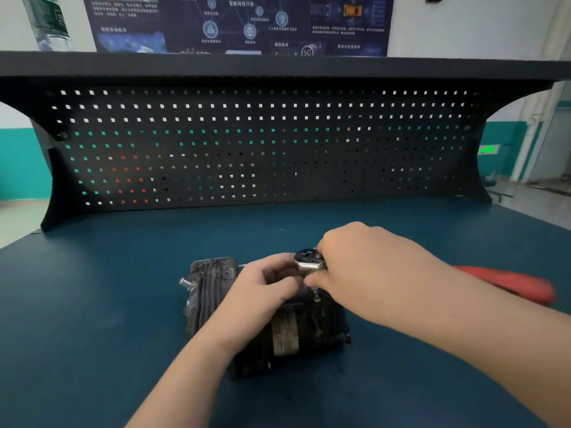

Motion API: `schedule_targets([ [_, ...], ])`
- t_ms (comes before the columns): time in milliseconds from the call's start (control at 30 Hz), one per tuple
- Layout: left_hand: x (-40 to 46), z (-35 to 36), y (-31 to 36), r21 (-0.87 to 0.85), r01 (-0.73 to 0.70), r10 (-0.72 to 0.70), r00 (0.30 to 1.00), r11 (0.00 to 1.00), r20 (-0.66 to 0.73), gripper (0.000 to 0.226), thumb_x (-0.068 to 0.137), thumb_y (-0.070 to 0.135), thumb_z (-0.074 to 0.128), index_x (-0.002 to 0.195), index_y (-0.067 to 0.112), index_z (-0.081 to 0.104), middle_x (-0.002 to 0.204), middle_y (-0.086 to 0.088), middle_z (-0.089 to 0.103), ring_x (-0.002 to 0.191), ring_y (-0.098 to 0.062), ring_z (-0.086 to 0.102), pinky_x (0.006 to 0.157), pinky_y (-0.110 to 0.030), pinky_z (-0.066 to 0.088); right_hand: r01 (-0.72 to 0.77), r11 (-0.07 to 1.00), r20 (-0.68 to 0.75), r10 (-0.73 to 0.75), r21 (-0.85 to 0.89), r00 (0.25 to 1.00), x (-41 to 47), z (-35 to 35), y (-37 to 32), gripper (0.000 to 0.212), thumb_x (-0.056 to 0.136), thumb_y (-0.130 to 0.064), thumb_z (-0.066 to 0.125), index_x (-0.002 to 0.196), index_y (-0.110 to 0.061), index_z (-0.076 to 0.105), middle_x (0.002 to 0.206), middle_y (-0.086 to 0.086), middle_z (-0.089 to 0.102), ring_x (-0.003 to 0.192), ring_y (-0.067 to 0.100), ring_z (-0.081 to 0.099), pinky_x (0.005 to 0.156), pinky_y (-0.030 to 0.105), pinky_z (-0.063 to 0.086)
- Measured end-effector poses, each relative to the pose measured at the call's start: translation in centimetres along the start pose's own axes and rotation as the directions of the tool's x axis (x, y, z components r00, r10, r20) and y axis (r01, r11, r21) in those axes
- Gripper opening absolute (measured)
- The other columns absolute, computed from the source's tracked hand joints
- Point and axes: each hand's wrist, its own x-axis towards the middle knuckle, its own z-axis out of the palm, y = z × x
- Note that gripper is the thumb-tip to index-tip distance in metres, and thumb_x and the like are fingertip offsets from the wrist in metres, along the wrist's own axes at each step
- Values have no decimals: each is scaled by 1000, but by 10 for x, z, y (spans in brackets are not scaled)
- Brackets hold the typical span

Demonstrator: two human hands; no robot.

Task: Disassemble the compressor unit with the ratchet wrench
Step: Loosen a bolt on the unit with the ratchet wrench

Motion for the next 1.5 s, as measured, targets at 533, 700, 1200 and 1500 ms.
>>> schedule_targets([
  [533, 8, 20, -7, 0, -51, 51, 997, 999, -56, 12, 83, 5, 67, 90, 12, 73, 96, -11, 72, 85, -11, 64, 83, -29, 51, 29, 999, -273, -34, -25, 961, -38, -1, 48, 37, 87, -52, 57, 120, -34, 56, 98, -14, 59, 96, 11, 53, 84, 30, 47],
  [700, 9, 19, -9, -28, -62, 60, 997, 998, -49, 21, 82, 6, 69, 85, 25, 76, 92, 0, 74, 82, -4, 65, 78, -18, 51, 45, 348, -270, 634, 936, 725, -99, 49, 9, 77, 54, -90, 55, 58, -14, 57, 46, 3, 57, 41, 15, 50, 49, 21, 41],
  [1200, 9, 16, -9, 38, -77, 74, 995, 996, 63, 14, 94, 12, 53, 93, 9, 67, 75, 10, 62, 74, -4, 55, 74, -16, 44, 515, -762, 120, 598, 393, 792, -2, 47, 41, 24, 67, -19, 52, 48, -18, 38, 49, -2, 30, 41, 17, 29, 47, 25, 37],
  [1500, 8, 14, -6, -5, -15, 15, 995, 1000, 97, 15, 93, 17, 53, 96, 11, 66, 82, 6, 71, 80, -3, 61, 74, -12, 45, 131, -885, 373, 318, 448, 872, 54, 58, 67, 23, 77, -12, 45, 56, -15, 35, 46, -4, 37, 37, 12, 37, 46, 20, 35],
])
